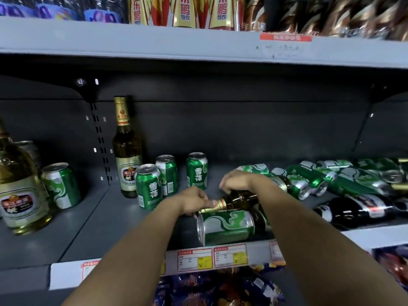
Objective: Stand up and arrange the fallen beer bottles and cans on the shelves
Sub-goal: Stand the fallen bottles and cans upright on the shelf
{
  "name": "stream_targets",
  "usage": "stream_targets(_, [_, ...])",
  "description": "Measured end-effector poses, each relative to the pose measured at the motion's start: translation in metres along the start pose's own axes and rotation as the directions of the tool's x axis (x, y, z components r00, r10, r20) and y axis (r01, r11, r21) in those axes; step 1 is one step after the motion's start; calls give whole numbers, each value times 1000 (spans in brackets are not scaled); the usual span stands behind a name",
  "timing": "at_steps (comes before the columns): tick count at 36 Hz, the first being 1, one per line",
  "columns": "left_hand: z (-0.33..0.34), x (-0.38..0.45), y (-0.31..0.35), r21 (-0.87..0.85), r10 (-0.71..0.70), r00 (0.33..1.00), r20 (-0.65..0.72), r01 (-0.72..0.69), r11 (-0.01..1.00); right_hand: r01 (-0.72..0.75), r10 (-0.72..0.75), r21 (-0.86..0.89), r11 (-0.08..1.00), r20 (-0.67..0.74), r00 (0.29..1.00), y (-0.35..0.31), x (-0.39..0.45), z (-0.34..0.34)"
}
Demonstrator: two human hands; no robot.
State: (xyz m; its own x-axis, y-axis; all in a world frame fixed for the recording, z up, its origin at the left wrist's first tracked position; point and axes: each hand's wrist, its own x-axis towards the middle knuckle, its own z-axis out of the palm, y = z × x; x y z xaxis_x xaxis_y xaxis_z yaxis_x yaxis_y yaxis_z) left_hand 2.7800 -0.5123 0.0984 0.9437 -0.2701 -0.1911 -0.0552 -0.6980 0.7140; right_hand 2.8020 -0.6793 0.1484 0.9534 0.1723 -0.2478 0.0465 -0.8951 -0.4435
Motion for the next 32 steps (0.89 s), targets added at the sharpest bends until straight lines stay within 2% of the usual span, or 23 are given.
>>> stream_targets(3, [-1, 3, -2, -145, -1, 996, -92, -13, 989, -6, 17, -107, 994, 108, 994, 6, -13, -9])
stream_targets(6, [-12, 4, 8, -232, 43, 951, -305, -118, 966, -1, 6, -242, 970, 21, 1000, 17, -14, -19])
stream_targets(8, [-23, 2, 23, -265, 68, 908, -414, -191, 945, -27, -9, -385, 923, -92, 996, 25, -14, -24])
stream_targets(9, [-28, 0, 30, -251, 88, 886, -455, -222, 942, -28, -30, -402, 915, -139, 990, 28, -15, -26])
stream_targets(13, [-42, -7, 51, -129, 148, 790, -595, -276, 952, 46, -134, -300, 953, -280, 951, 32, -14, -29])
stream_targets(15, [-44, -9, 56, -186, 140, 727, -672, -349, 918, 59, -135, -215, 975, -357, 924, 31, -12, -28])
stream_targets(17, [-43, -10, 62, -283, 118, 736, -666, -396, 873, 87, -119, -95, 992, -417, 901, 28, -10, -30])
stream_targets(21, [-38, -3, 56, -307, 116, 821, -559, -334, 891, 157, -23, 220, 963, -511, 859, 19, -4, -36])
stream_targets(23, [-33, -1, 50, -282, 123, 848, -515, -303, 910, 199, 37, 393, 898, -519, 854, 16, 2, -34])
stream_targets(26, [-24, 4, 39, -254, 112, 884, -454, -249, 935, 251, 128, 642, 725, -483, 866, 13, 14, -23])
stream_targets(28, [-21, 5, 32, -238, 91, 905, -417, -205, 949, 267, 140, 698, 664, -466, 874, 8, 20, -17])
stream_targets(32, [-18, 7, 21, -192, 109, 943, -313, -175, 966, 262, 129, 618, 741, -514, 848, -3, 33, -12])
